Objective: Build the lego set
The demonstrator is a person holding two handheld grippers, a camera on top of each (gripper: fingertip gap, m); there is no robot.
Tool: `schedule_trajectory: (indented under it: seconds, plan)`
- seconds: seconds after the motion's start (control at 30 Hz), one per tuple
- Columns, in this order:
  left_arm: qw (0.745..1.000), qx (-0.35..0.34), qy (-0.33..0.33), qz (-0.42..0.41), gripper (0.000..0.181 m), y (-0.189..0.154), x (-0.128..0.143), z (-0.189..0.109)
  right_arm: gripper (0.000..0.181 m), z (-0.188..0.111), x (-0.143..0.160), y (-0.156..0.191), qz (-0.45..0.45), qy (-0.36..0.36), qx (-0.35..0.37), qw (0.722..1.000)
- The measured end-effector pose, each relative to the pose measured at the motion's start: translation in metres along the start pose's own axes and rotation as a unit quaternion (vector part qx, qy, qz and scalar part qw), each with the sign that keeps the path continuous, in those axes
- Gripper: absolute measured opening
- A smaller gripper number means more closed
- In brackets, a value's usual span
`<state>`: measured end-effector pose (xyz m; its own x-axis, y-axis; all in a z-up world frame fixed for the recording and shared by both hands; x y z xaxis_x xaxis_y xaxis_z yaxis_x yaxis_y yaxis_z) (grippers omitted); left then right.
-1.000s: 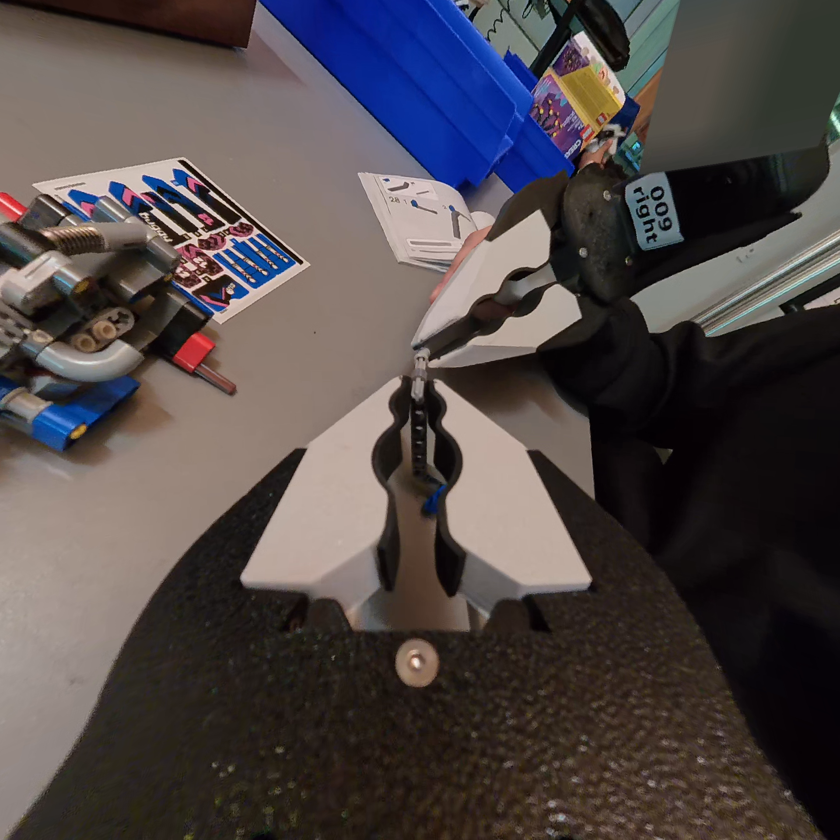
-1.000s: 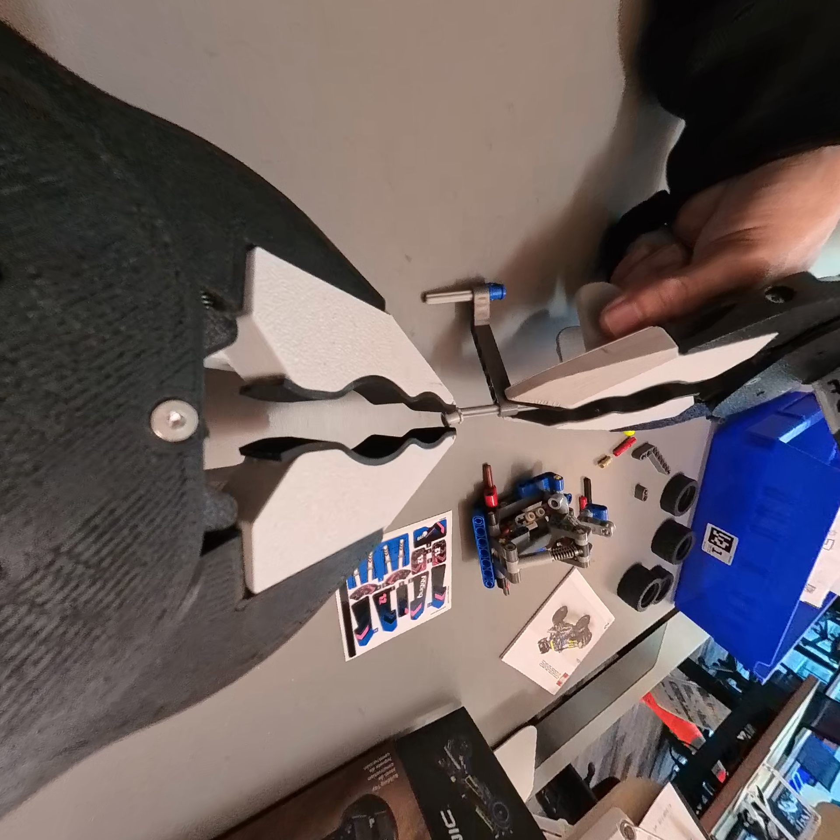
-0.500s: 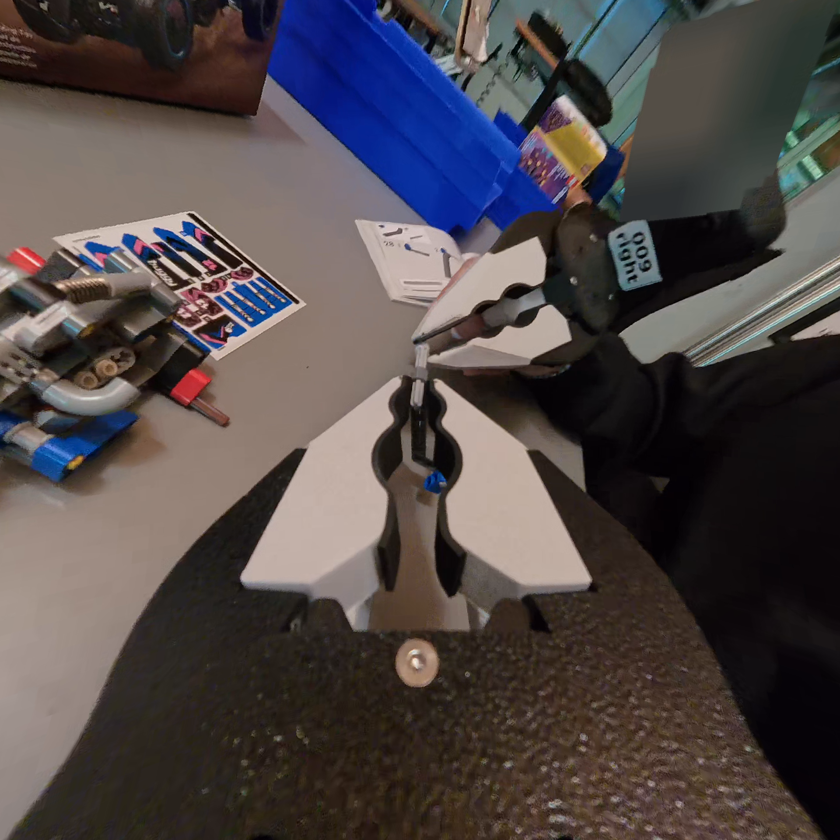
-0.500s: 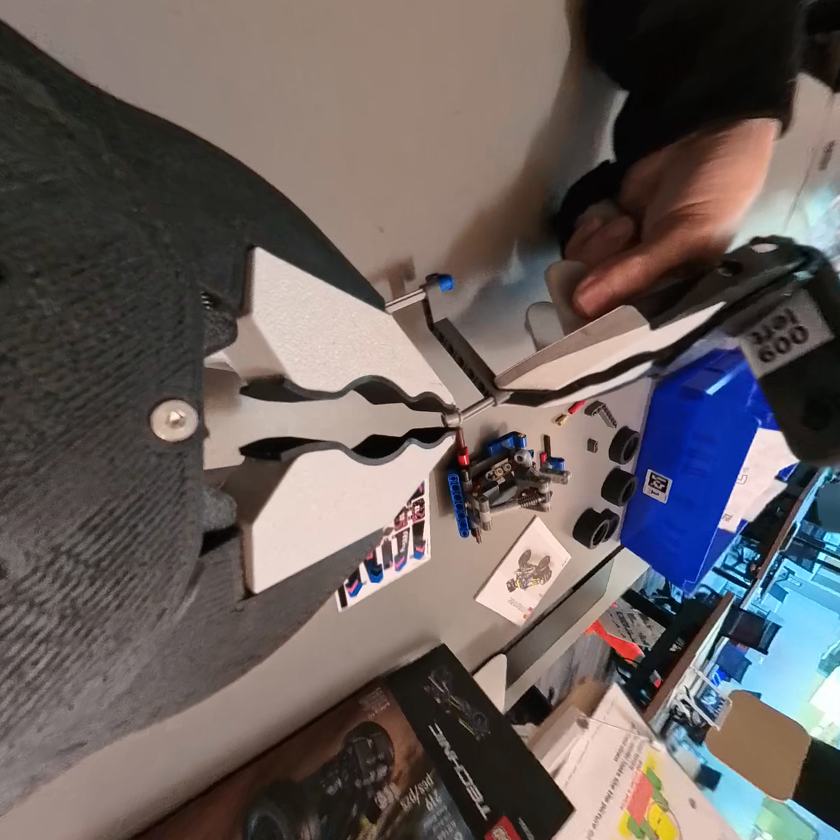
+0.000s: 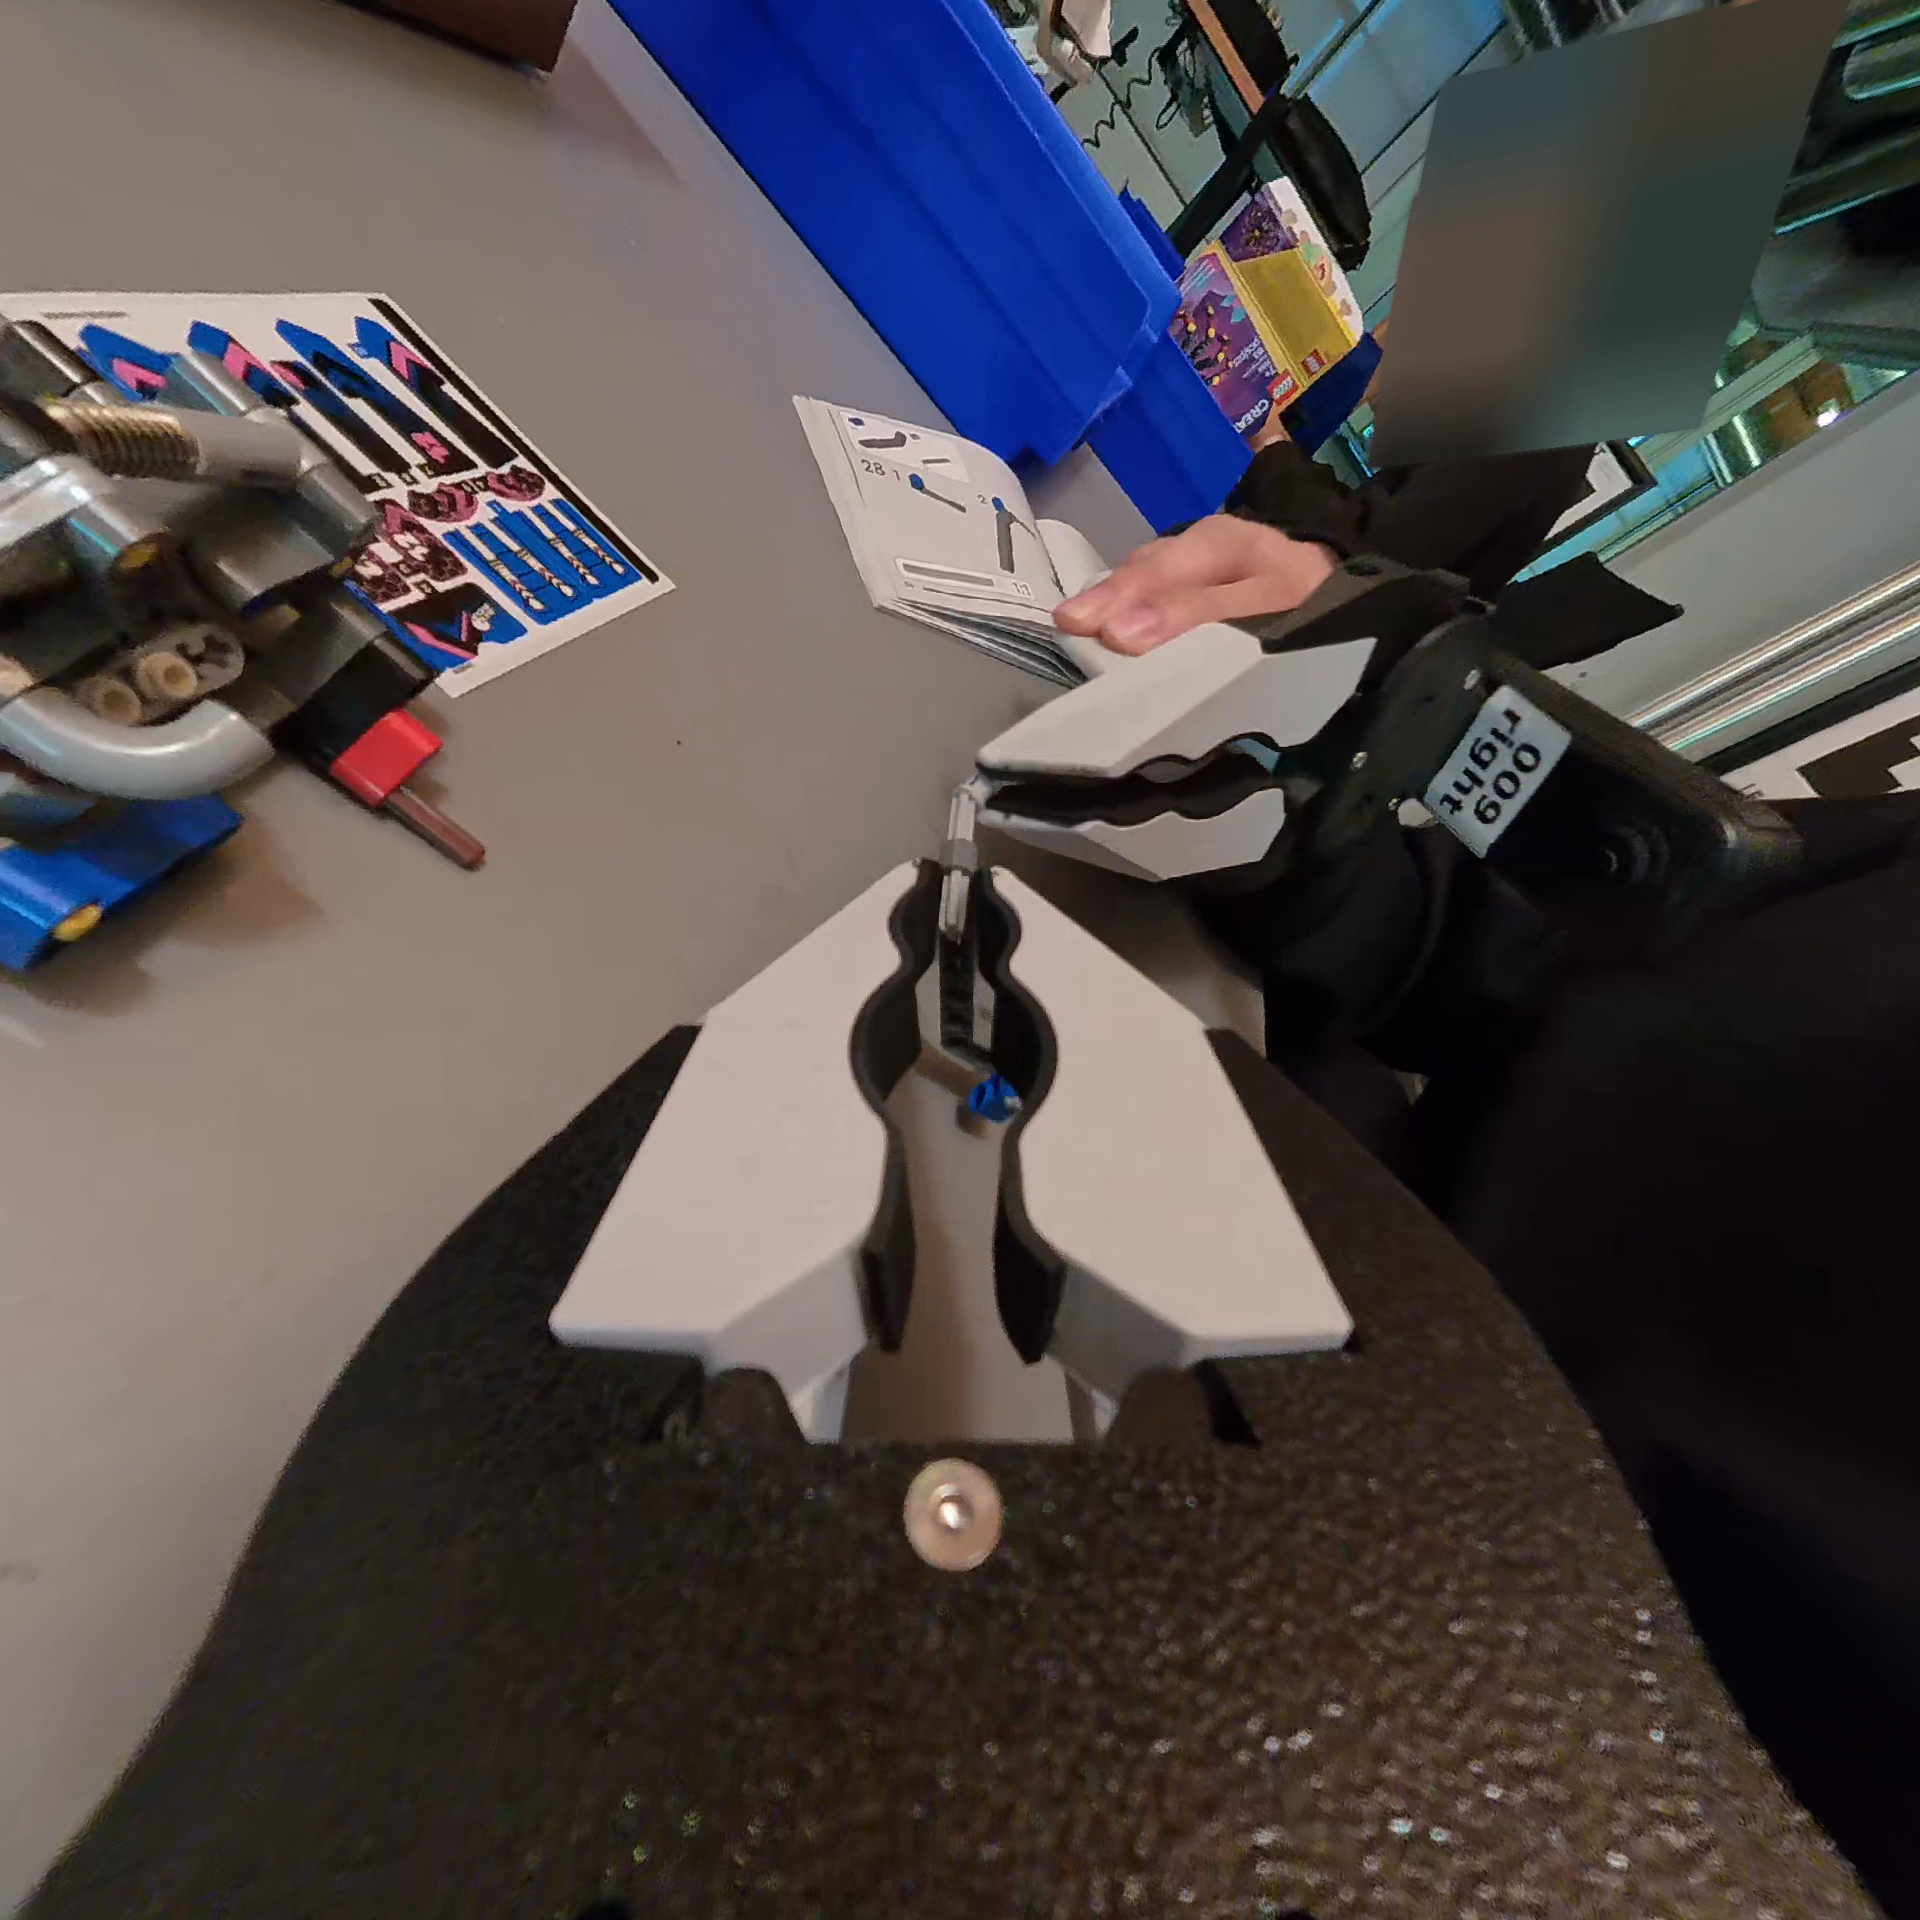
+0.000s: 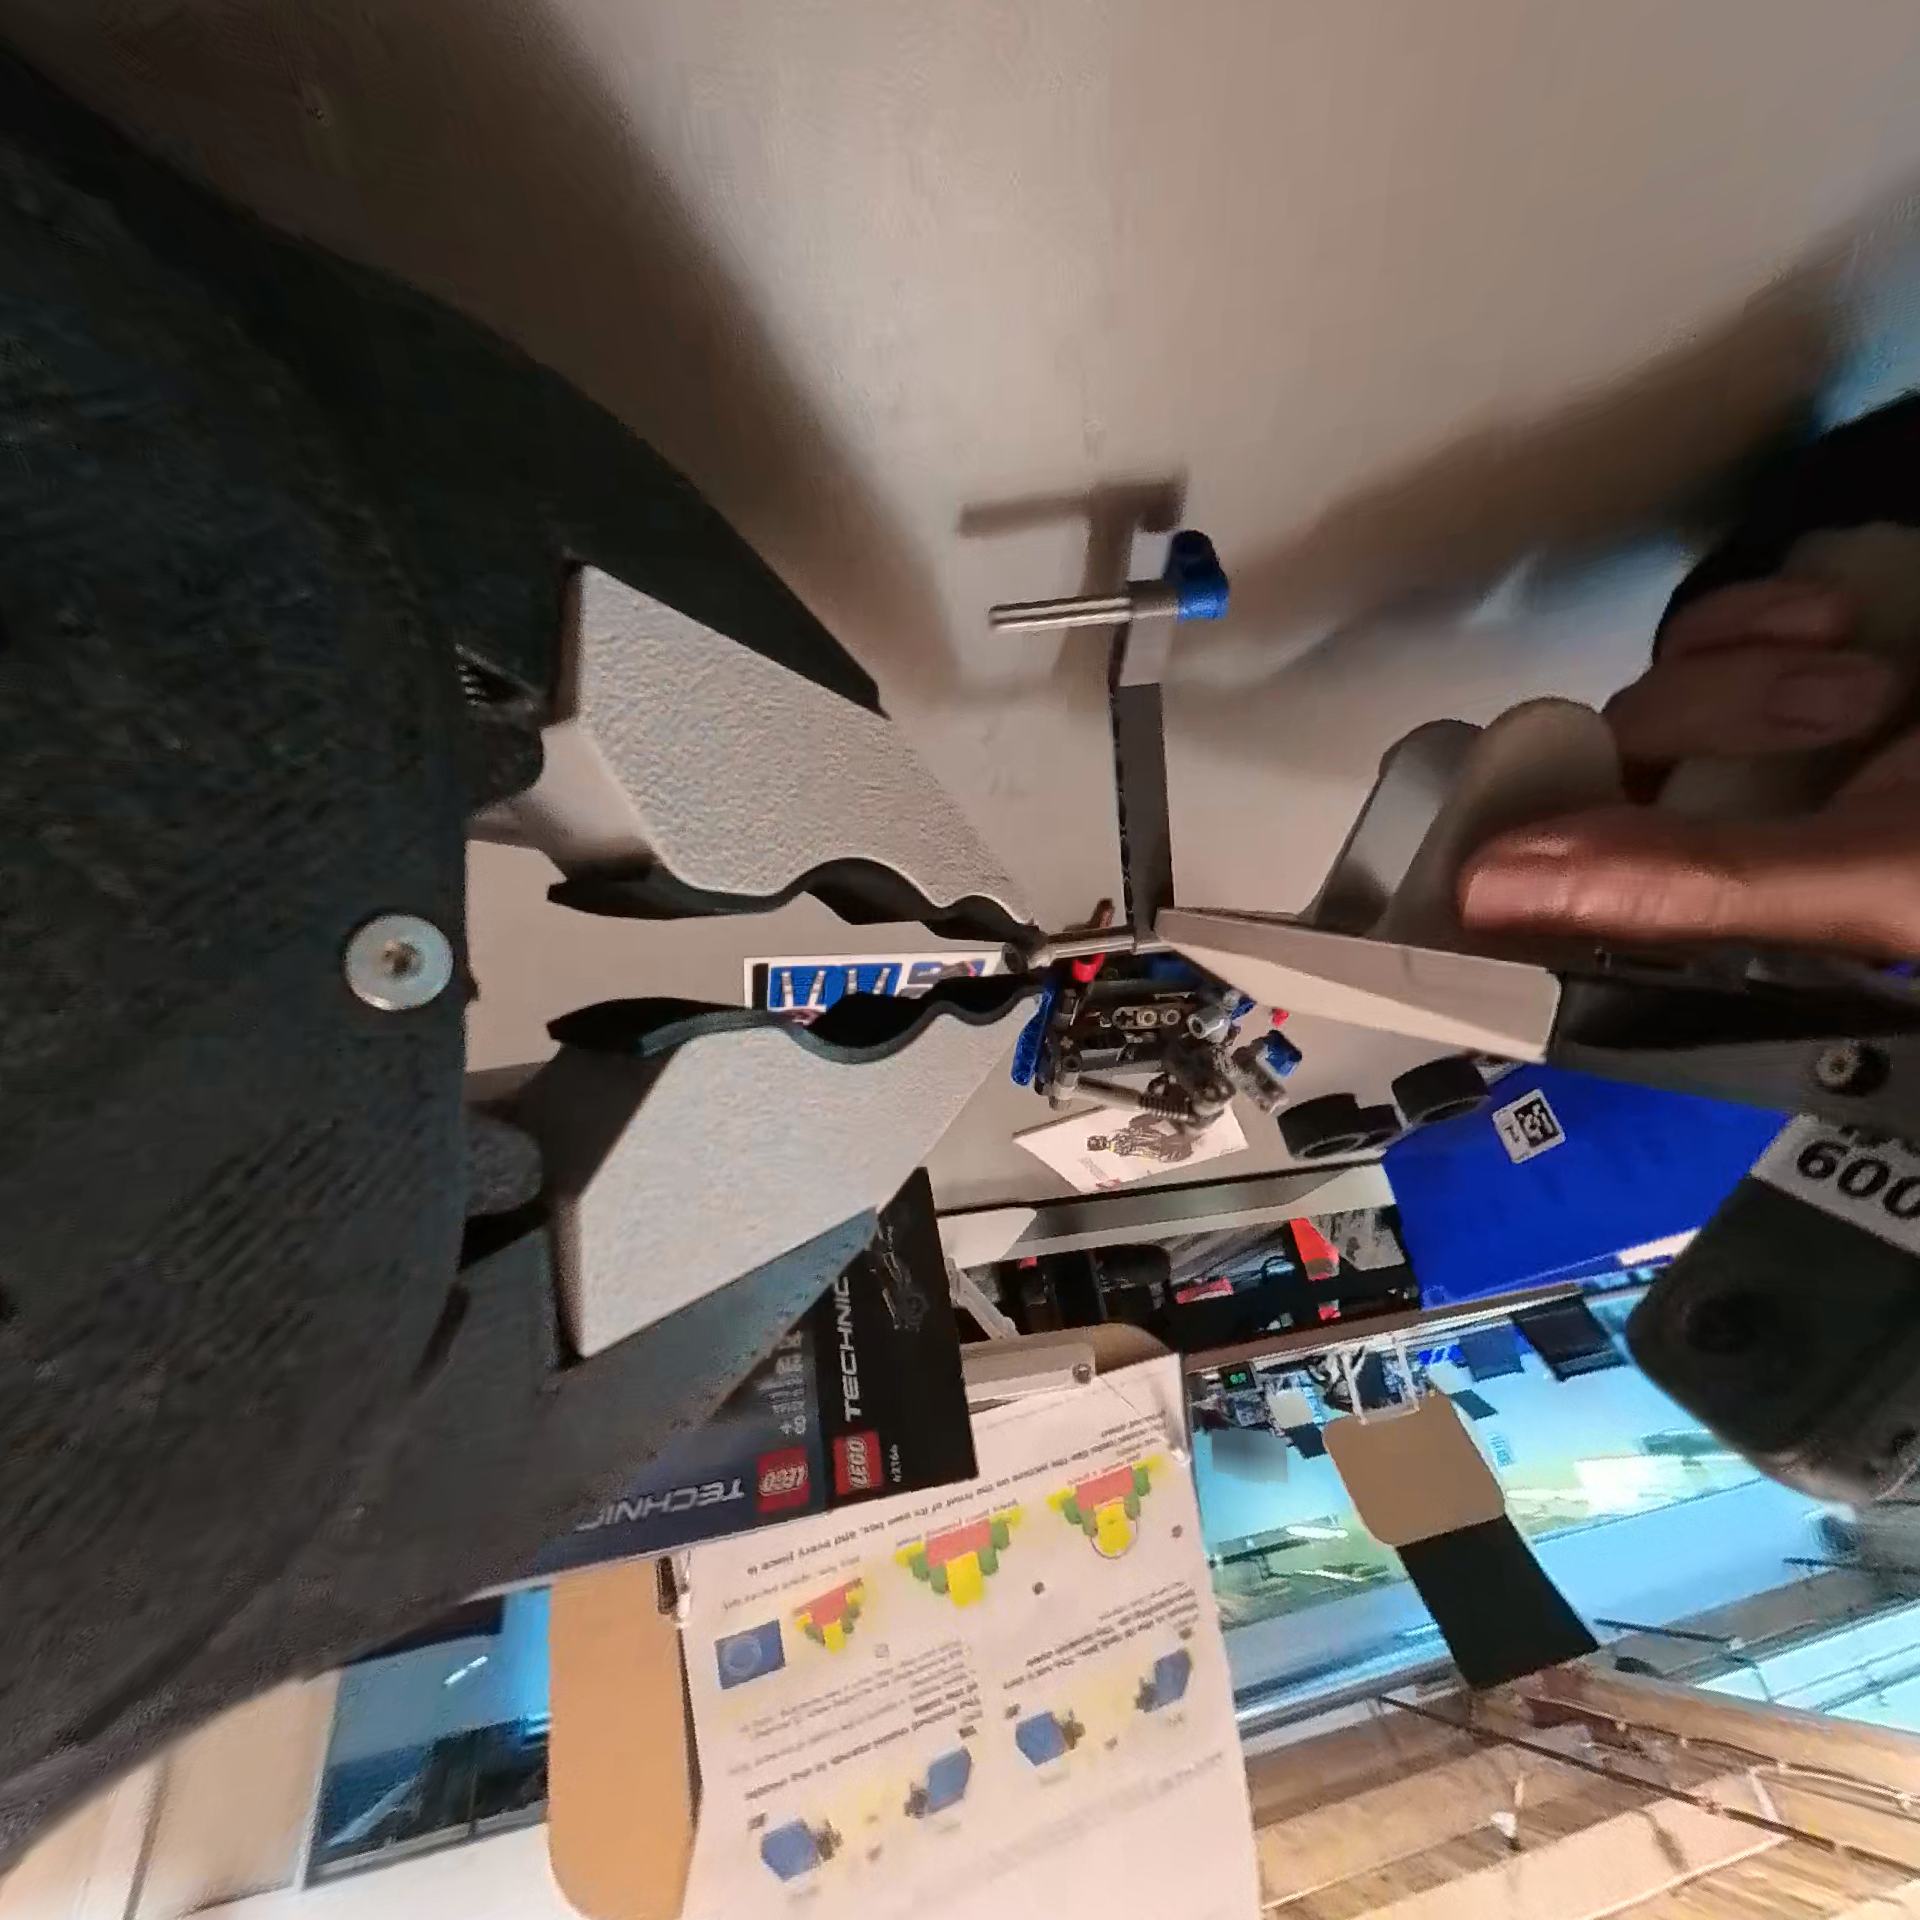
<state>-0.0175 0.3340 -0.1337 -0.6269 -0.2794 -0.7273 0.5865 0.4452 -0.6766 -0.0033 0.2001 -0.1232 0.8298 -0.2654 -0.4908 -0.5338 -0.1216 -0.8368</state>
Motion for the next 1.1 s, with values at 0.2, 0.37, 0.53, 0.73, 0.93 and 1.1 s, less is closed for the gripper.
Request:
schedule_trajectory:
  seconds: [0.2,0.37,0.53,0.73,0.93,1.1]
  plan:
    - [0.999,0.042,-0.017,0.018,0.004,-0.003,-0.002,-0.003,0.005,-0.004,0.005,-0.009,0.184,-0.082,-0.017,0.979]
    - [0.991,0.022,0.012,0.132,0.004,-0.010,-0.002,-0.001,0.005,-0.007,0.010,-0.011,0.265,-0.117,-0.048,0.956]
    - [0.966,0.005,0.023,0.258,0.004,-0.025,-0.007,-0.001,0.005,-0.010,0.012,-0.014,0.339,-0.146,-0.084,0.926]
    - [0.966,0.031,-0.035,0.253,0.004,-0.037,-0.018,-0.002,0.005,-0.016,0.014,-0.028,0.453,-0.227,-0.079,0.858]
    - [0.958,0.036,-0.064,0.277,0.004,-0.046,-0.023,0.000,0.005,-0.020,0.015,-0.035,0.498,-0.273,-0.067,0.821]
    - [0.933,0.003,-0.031,0.358,0.004,-0.059,-0.024,-0.001,0.005,-0.021,0.013,-0.036,0.510,-0.288,-0.075,0.807]
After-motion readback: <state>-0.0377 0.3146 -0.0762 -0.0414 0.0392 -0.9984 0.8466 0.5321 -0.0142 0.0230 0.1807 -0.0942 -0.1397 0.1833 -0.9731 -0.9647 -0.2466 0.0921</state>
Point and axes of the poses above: each gripper's, where its closed fingertips meet, z out along the fingers, x out of its underside, y = z × x across the jaws, the point moved 7 cm from there along -z, back along the fingers, and after that the axes turned 12 degrees about -y, right-handed, at the moved point
